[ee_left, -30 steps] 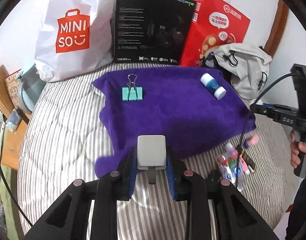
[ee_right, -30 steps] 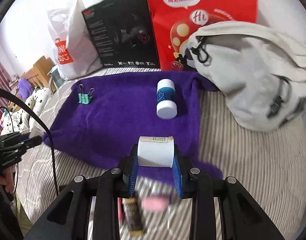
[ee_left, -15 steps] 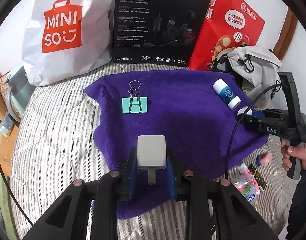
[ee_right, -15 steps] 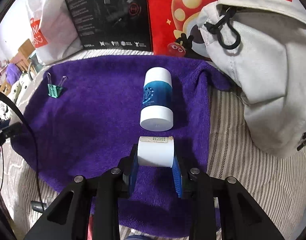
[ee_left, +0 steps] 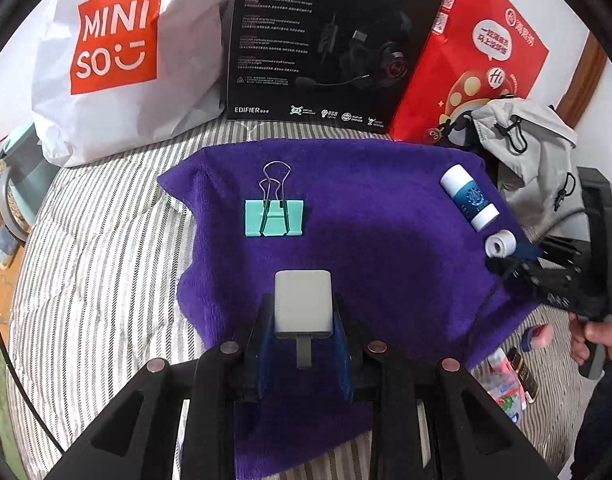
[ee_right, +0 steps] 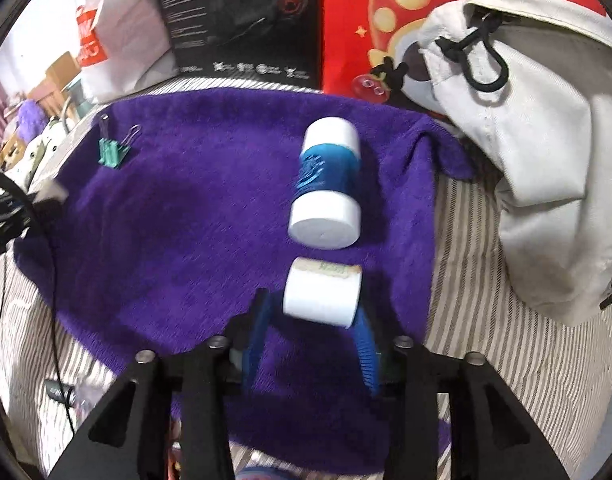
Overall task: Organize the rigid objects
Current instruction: 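Carry the plug toward the towel with the left tool while the right sets tape beside deodorant, then place the charger plug on the towel beside the clip and open the left tool, then grasp the black Horizon stick with the left tool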
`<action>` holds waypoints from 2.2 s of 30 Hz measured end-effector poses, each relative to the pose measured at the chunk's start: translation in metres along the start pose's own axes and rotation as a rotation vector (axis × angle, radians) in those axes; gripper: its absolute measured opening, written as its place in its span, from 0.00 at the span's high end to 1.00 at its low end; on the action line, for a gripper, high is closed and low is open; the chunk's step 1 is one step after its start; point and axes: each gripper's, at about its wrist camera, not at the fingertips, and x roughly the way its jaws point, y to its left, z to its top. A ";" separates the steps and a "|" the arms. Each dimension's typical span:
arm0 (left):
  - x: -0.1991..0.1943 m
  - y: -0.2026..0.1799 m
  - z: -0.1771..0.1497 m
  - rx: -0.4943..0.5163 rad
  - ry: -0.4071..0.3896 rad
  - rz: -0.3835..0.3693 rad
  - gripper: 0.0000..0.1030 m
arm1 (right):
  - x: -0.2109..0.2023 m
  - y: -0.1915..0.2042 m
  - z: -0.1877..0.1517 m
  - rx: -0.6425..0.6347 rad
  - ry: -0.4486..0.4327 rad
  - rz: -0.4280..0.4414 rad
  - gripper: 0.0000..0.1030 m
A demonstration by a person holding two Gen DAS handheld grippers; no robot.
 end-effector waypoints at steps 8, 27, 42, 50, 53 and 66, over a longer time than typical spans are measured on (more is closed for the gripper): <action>0.028 -0.004 0.013 0.016 0.022 0.044 0.76 | -0.038 0.000 -0.020 0.018 -0.025 -0.018 0.49; 0.045 -0.025 0.010 0.112 0.044 0.101 0.45 | -0.092 -0.010 -0.089 0.112 -0.064 0.008 0.44; -0.037 -0.047 -0.031 0.152 -0.033 0.127 0.46 | -0.123 -0.013 -0.126 0.164 -0.093 0.030 0.44; -0.048 -0.086 -0.101 0.265 0.029 -0.014 0.47 | -0.126 -0.005 -0.141 0.181 -0.068 0.026 0.44; -0.047 -0.098 -0.119 0.328 0.033 -0.041 0.47 | -0.128 0.002 -0.146 0.175 -0.056 0.030 0.44; -0.019 -0.105 -0.134 0.417 0.047 -0.048 0.62 | -0.113 0.015 -0.154 0.158 0.027 0.005 0.44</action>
